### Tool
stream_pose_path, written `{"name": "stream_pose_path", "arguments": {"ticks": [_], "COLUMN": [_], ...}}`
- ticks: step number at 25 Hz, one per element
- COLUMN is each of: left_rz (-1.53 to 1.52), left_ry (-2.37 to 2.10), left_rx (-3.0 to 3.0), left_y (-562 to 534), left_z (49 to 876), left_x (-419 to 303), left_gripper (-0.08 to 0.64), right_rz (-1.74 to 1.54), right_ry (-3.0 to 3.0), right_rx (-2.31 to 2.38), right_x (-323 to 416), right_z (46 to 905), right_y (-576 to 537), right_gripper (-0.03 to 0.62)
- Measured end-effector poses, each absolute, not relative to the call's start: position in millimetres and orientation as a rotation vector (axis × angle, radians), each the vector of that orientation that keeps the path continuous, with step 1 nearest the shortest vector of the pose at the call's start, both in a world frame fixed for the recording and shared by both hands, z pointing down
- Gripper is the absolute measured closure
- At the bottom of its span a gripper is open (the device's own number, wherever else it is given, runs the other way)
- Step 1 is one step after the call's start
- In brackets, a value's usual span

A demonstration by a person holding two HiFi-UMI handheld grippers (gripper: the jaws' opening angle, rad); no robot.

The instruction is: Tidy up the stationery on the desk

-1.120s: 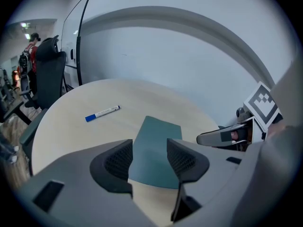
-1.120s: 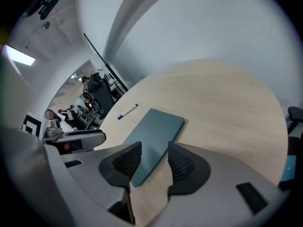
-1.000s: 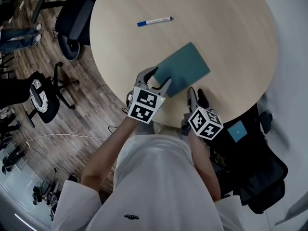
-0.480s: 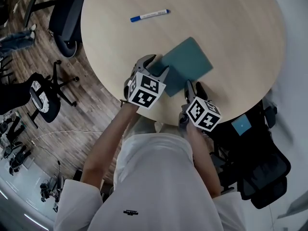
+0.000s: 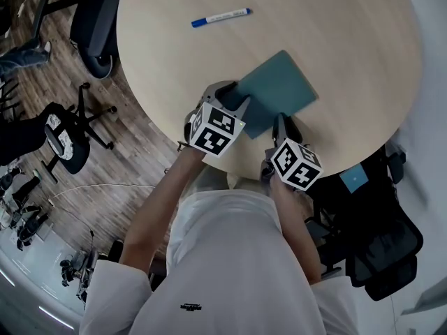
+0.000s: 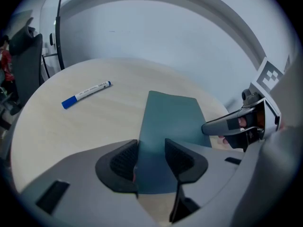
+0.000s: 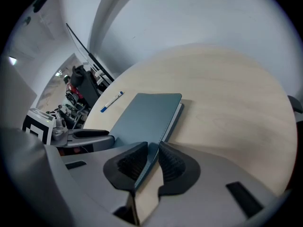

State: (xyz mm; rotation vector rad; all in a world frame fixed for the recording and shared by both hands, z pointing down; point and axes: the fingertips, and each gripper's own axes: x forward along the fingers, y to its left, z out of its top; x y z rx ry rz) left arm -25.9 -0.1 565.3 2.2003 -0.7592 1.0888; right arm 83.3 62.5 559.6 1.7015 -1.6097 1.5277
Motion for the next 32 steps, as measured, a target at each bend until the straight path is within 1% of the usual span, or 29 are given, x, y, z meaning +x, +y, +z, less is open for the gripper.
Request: {"name": "stream_pose_path", "arguments": {"ticks": [8,13,17,32], "left_rz": [1.065,1.031,1.019,0.951], "left_ry": [-0.758,-0.770,-0.786,-0.856], "left_rx": [2.174,2.128,2.116,2.071], "left_y": [17.9,29.5,34.2,38.5], "left_z": [565.1,564.4,564.5,562.6], "left_x": [-26.3,-25.7,-24.8,-8.0], "left_gripper": [0.391,0.423,0.436,0.458], "right_rz": [1.333,1.195,1.123,1.001], "right_ry": [-1.663,-1.751,-1.798,-1.887], "right_rx": [1.726,1.645,1.600,1.462], "right_x": [94.7,100.1,101.8,118.1], "right_z": [545.2,537.1,534.6,541.8], "right_y": [53.8,44.6,38.3,-2.1], "right_gripper": [0.525,0.529,0.531,0.531]}}
